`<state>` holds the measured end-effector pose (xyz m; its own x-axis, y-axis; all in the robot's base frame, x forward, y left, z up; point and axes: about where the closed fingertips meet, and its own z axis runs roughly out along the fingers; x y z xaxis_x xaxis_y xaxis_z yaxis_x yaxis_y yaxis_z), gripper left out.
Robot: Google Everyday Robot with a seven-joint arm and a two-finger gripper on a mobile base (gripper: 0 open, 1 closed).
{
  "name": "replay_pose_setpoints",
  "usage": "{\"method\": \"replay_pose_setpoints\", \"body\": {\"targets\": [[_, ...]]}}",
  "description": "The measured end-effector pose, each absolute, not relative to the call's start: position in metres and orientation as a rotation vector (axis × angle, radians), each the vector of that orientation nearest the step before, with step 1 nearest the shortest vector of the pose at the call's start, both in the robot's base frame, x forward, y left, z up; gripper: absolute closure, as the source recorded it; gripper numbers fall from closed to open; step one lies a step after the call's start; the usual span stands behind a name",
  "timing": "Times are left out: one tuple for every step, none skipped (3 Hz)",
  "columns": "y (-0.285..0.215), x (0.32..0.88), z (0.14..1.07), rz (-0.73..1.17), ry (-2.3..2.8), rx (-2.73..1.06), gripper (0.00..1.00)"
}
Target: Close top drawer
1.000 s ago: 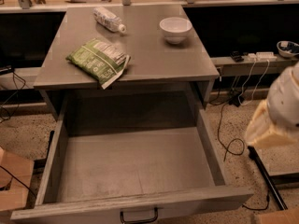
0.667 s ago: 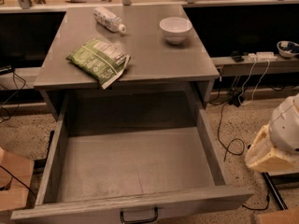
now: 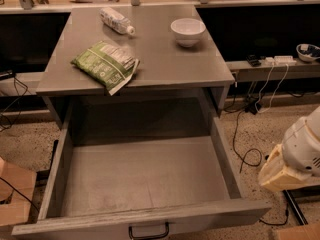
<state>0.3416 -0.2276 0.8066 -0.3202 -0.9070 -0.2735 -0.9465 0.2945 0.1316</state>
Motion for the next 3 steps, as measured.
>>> {"method": "replay_pose_setpoints", "body": {"targets": [[-0.215,0.324,0.760,0.490,2.464,-1.822,1.00],[-0.209,0.310,0.725,0.569,2.491,-1.869,1.00],[-0.210,0.293,0.695,0.660,2.541,-1.884,1.00]]}}
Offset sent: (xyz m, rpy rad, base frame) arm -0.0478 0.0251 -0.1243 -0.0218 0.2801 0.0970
